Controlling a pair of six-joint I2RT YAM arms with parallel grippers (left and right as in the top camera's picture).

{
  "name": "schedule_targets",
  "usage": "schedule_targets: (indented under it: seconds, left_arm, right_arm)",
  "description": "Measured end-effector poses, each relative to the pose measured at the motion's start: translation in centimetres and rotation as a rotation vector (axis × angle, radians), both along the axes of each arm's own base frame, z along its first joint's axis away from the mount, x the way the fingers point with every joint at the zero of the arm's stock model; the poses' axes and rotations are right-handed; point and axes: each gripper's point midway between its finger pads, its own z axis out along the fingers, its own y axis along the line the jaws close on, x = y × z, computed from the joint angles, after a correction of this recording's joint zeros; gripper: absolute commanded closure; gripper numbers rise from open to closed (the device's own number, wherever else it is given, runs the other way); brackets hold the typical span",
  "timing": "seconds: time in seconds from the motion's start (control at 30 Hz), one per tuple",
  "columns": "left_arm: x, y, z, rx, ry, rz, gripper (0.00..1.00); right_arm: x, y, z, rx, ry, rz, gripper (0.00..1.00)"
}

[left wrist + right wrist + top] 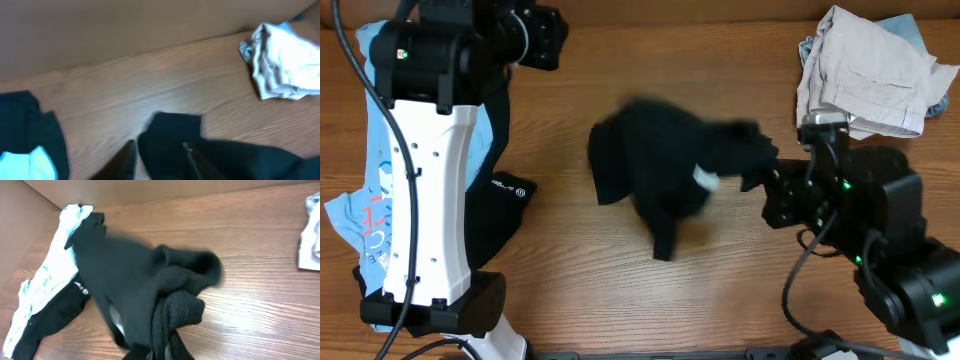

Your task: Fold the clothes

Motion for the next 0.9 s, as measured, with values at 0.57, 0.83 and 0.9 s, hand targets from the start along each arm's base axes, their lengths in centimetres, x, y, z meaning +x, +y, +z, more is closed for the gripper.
schedule_targets:
  seconds: [0.57,0.83,0.9]
  left_arm:
    - [-1.0,0.2,-1.1,0.069,0.032,-0.056,0.34]
    - [0.0,0.1,0.0,0.072,-0.033,-0.062,0.3]
    - [0.2,0.1,0.3,0.07,-0.048,-0.062,0.3]
  right_arm:
    - [5.4,0.5,1.0,-0.053,-0.081,-0.048,0.96]
    - [0.8,2.3,13.2,0.041,-0.309,0.163,0.96]
    - [-1.5,2.6,14.4,0.055,-0.319,0.229,0.96]
